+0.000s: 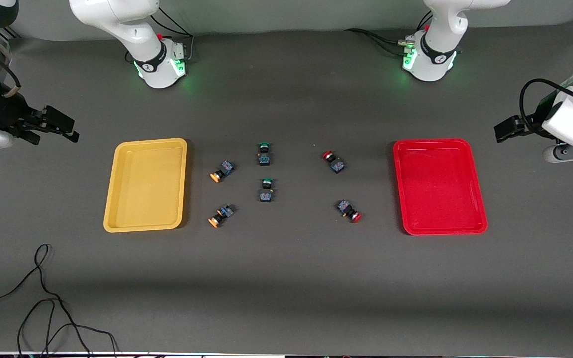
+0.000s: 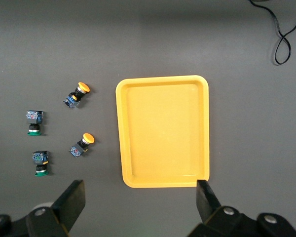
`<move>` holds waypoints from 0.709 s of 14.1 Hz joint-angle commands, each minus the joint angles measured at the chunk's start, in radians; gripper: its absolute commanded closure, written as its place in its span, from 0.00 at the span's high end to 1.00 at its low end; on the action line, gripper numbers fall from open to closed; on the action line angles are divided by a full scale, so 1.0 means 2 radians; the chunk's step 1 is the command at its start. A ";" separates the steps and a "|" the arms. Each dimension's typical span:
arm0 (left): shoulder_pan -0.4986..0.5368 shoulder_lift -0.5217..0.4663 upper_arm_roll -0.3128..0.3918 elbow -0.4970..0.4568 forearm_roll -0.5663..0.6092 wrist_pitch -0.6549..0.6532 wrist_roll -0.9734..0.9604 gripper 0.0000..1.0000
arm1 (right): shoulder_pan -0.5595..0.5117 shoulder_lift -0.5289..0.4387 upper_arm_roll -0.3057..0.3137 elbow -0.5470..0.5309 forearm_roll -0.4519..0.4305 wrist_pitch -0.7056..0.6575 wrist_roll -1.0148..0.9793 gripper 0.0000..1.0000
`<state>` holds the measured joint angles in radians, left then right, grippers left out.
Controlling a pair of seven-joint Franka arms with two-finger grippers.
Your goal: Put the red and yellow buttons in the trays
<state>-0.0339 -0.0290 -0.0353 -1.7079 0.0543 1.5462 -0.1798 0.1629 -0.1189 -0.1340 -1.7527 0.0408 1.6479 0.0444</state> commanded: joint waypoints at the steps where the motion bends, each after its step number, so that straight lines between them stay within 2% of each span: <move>1: -0.008 -0.002 0.005 0.004 -0.002 -0.008 0.006 1.00 | 0.001 0.007 0.001 0.013 -0.008 -0.005 -0.002 1.00; 5: -0.010 0.002 0.005 0.002 -0.005 -0.007 0.005 1.00 | 0.008 0.035 0.007 0.014 -0.002 0.001 0.011 1.00; 6: -0.013 0.004 0.005 0.000 -0.006 -0.005 -0.001 1.00 | 0.014 0.050 0.019 0.013 -0.001 0.007 0.046 1.00; 8: -0.026 0.013 -0.005 -0.007 -0.006 0.001 -0.019 1.00 | 0.016 0.085 0.064 0.007 0.000 0.035 0.148 1.00; 10: -0.026 0.027 -0.034 -0.013 -0.007 0.013 -0.066 1.00 | 0.023 0.118 0.085 -0.017 0.000 0.079 0.226 1.00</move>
<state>-0.0699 -0.0006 -0.0654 -1.7230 0.0447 1.5492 -0.2283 0.1934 0.0441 0.0041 -1.7689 0.0429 1.7370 0.3542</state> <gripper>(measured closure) 0.000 0.000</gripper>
